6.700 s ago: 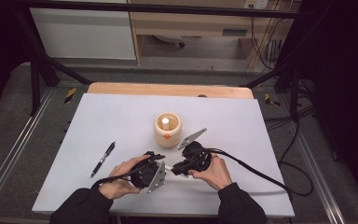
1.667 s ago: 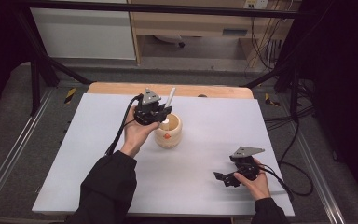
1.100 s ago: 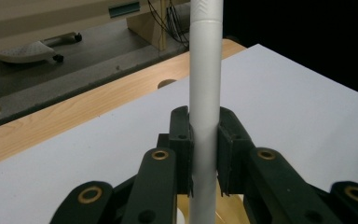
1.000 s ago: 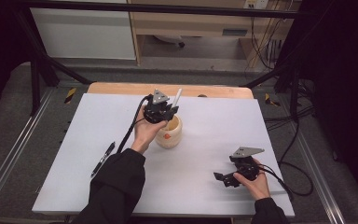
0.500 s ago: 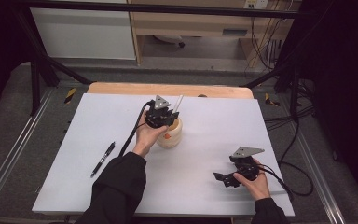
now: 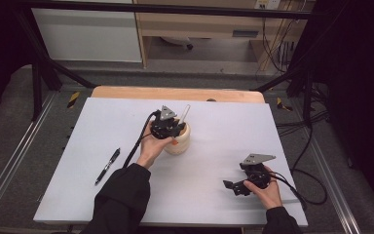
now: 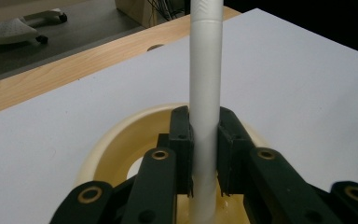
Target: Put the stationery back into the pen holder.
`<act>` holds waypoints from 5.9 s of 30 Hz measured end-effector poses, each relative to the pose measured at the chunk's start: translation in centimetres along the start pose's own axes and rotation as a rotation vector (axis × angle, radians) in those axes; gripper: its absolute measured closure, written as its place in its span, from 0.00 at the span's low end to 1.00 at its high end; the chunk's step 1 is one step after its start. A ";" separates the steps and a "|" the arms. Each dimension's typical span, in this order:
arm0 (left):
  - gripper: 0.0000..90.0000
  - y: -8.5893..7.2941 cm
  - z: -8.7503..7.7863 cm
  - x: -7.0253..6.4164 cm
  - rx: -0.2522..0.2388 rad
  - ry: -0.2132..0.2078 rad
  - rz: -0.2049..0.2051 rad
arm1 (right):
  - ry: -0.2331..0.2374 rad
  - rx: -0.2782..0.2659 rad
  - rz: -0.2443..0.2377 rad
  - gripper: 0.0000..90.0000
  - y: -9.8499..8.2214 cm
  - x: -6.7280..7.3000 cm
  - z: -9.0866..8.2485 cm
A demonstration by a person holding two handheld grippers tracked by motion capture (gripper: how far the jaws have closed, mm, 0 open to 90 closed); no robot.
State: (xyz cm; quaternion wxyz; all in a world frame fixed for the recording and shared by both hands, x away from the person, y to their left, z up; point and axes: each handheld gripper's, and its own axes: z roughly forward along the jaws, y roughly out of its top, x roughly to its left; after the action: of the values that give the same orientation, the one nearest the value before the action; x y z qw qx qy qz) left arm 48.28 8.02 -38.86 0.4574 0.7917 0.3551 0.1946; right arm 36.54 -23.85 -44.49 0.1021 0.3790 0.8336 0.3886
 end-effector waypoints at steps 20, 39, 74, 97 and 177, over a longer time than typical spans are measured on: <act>0.57 0.8 -3.9 1.0 0.020 0.010 0.025 | 0.004 0.005 0.007 0.01 0.0 0.1 0.0; 0.18 -2.3 -10.6 3.6 0.124 0.054 0.017 | 0.006 0.005 0.006 0.01 0.0 0.1 0.1; 0.10 -12.0 -16.7 6.1 0.208 0.098 -0.064 | 0.008 0.019 0.004 0.01 -0.1 0.1 0.4; 0.43 -15.7 -18.7 8.0 0.273 0.194 -0.156 | 0.007 0.024 0.003 0.01 -0.1 0.2 0.3; 0.88 -14.2 -17.9 4.0 0.306 0.049 -0.124 | 0.019 0.012 -0.007 0.01 0.2 0.4 0.1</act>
State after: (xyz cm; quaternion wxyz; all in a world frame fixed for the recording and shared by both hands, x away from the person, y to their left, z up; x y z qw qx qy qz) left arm 34.22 26.16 -42.13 0.3340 0.8235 0.4400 0.1290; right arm 36.41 -23.45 -44.39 0.0936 0.3728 0.8382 0.3869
